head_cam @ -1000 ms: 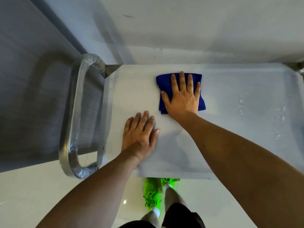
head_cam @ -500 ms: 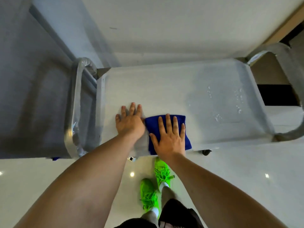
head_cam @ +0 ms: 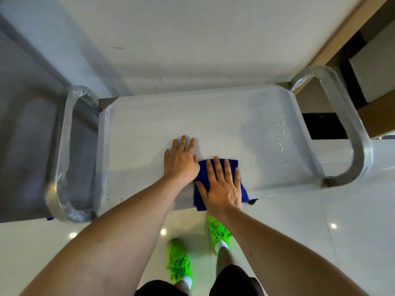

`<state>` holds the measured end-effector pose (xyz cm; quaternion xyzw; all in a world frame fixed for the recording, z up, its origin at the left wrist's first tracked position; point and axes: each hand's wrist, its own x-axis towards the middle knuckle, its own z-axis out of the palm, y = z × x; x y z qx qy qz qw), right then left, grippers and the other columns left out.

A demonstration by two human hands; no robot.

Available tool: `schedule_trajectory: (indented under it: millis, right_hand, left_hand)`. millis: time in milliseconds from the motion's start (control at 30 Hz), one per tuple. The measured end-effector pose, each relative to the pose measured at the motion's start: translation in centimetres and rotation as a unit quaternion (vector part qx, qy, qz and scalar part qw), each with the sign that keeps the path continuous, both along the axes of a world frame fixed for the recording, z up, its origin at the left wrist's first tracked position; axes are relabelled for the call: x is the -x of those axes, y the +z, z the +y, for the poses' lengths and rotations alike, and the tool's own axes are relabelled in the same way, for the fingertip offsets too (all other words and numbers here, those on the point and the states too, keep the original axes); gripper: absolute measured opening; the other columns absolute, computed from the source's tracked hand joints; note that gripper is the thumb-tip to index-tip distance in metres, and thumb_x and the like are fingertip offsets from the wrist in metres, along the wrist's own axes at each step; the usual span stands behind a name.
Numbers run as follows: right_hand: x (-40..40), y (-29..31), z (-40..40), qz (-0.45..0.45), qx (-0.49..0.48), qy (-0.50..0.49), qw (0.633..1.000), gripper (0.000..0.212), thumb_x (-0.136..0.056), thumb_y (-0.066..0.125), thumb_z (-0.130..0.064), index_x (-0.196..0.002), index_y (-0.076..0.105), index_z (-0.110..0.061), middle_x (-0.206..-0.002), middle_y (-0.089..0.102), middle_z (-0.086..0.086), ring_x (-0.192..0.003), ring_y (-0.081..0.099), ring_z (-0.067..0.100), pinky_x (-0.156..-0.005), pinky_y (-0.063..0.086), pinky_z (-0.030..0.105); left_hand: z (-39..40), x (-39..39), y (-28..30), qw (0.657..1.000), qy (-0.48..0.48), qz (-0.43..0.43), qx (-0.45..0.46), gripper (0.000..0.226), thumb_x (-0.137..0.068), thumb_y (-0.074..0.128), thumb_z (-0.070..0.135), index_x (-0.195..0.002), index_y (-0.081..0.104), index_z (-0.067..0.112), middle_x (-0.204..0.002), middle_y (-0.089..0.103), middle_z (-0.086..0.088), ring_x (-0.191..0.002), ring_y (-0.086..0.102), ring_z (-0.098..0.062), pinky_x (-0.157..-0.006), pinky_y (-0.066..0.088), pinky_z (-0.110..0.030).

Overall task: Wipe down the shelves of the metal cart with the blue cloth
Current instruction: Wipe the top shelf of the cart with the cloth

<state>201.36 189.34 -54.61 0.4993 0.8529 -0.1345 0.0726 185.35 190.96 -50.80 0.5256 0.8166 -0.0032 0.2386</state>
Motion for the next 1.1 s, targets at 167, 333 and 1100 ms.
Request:
schedule_trajectory:
  millis: [167, 333, 1100]
  right_hand:
    - [0.7, -0.3, 4.7, 0.017, -0.003, -0.002, 1.000, 0.074, -0.097, 0.016, -0.065, -0.159, 0.014, -0.025, -0.168, 0.004, 0.002, -0.153, -0.003, 0.028, -0.121, -0.009, 0.050]
    - [1.9, -0.9, 10.3, 0.038, -0.026, 0.035, 0.998, 0.075, -0.097, 0.021, -0.065, -0.158, 0.021, -0.023, -0.167, 0.012, 0.004, -0.153, 0.003, 0.029, -0.121, -0.003, 0.053]
    - [7.6, -1.7, 19.7, 0.042, -0.048, 0.039, 0.997, 0.074, -0.098, 0.017, -0.064, -0.159, 0.015, -0.021, -0.168, 0.008, 0.006, -0.153, 0.001, 0.033, -0.121, -0.003, 0.055]
  left_hand:
    - [2.1, -0.6, -1.5, 0.999, 0.030, 0.033, -0.001, 0.057, -0.105, 0.020, 0.041, -0.159, 0.008, 0.026, -0.168, 0.003, 0.000, -0.153, 0.001, -0.026, -0.119, 0.009, -0.057]
    - [2.5, -0.7, -3.7, 0.994, 0.096, 0.035, -0.033, 0.061, -0.102, 0.010, 0.052, -0.159, 0.008, 0.030, -0.167, 0.002, 0.008, -0.153, -0.003, -0.018, -0.120, -0.004, -0.054]
    - [2.1, -1.3, -6.0, 0.991, 0.090, 0.088, -0.051, 0.068, -0.099, 0.006, 0.065, -0.159, 0.000, 0.032, -0.167, -0.006, 0.008, -0.152, -0.014, -0.017, -0.119, -0.008, -0.054]
